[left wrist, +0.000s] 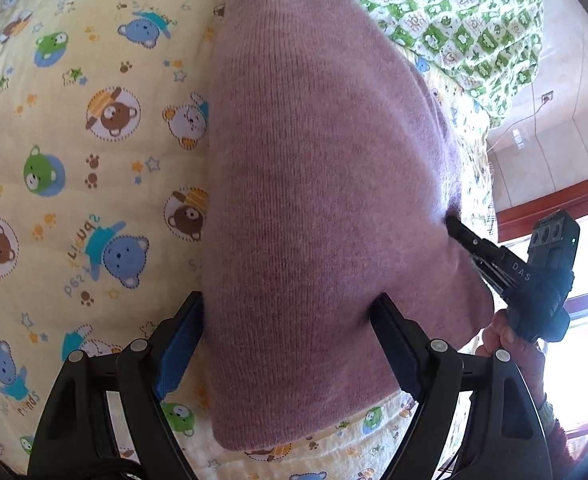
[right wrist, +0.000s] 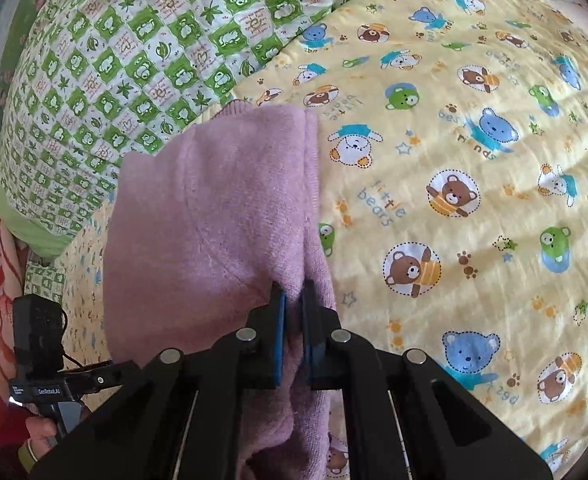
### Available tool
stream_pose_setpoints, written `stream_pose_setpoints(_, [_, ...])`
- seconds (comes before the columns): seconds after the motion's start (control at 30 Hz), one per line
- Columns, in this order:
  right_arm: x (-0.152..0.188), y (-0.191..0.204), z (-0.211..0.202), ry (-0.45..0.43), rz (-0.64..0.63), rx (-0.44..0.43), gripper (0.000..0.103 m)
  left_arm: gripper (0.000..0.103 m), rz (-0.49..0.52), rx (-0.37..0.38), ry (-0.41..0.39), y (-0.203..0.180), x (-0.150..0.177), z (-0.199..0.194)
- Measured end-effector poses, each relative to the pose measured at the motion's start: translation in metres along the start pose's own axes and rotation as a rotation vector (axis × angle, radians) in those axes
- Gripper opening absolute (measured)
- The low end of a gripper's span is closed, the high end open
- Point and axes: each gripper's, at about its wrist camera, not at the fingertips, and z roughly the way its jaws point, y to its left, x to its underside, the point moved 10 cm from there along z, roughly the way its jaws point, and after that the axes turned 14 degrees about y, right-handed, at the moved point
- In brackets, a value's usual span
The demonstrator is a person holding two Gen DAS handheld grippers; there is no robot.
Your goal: Fold small clothes
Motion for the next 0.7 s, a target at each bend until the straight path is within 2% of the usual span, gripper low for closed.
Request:
stream_pose_setpoints(0.2, [-0.001,0.009,-0.006,-0.009,0.017,-0.026,0.011,0.084,0.001,0.003,-0.021,-0.001,-0.015,-0.012])
stream_pose_setpoints(0.33, [0.002,0.023,-0.028,-0.05,-0.034,0.037,0.014,0.084,-0.005,0.015,-0.034,-0.001,-0.021,-0.015])
stream_pose_setpoints(0.37, [0.003,0.028,-0.033,-0.065,-0.05,0.043,0.018,0.084,-0.009,0.016,-0.034,-0.001,-0.022,-0.015])
stream_pose_setpoints(0.4, [0.006,0.036,-0.038,-0.077,-0.071,0.04,0.03,0.084,-0.012,0.016,-0.034,-0.002,-0.023,-0.013])
stream_pose_setpoints(0.43, [0.01,0.043,-0.04,-0.08,-0.1,0.041,0.038,0.084,-0.014,0.016,-0.035,-0.002,-0.023,-0.013])
stream_pose_setpoints(0.47, [0.016,0.051,-0.038,-0.071,-0.149,0.067,0.044,0.084,-0.015,0.018,-0.036,-0.002,-0.023,-0.013])
stream_pose_setpoints(0.53, [0.029,0.047,-0.028,-0.031,-0.206,0.183,0.044,0.084,-0.016,0.024,-0.035,-0.001,-0.022,-0.012])
stream_pose_setpoints(0.6, [0.042,0.027,-0.013,0.027,-0.199,0.262,0.044,0.084,-0.012,0.024,-0.03,0.0,-0.02,-0.011])
stream_pose_setpoints(0.7, [0.055,0.002,-0.002,0.067,-0.137,0.234,0.045,0.084,-0.008,0.024,-0.032,-0.001,-0.02,-0.013])
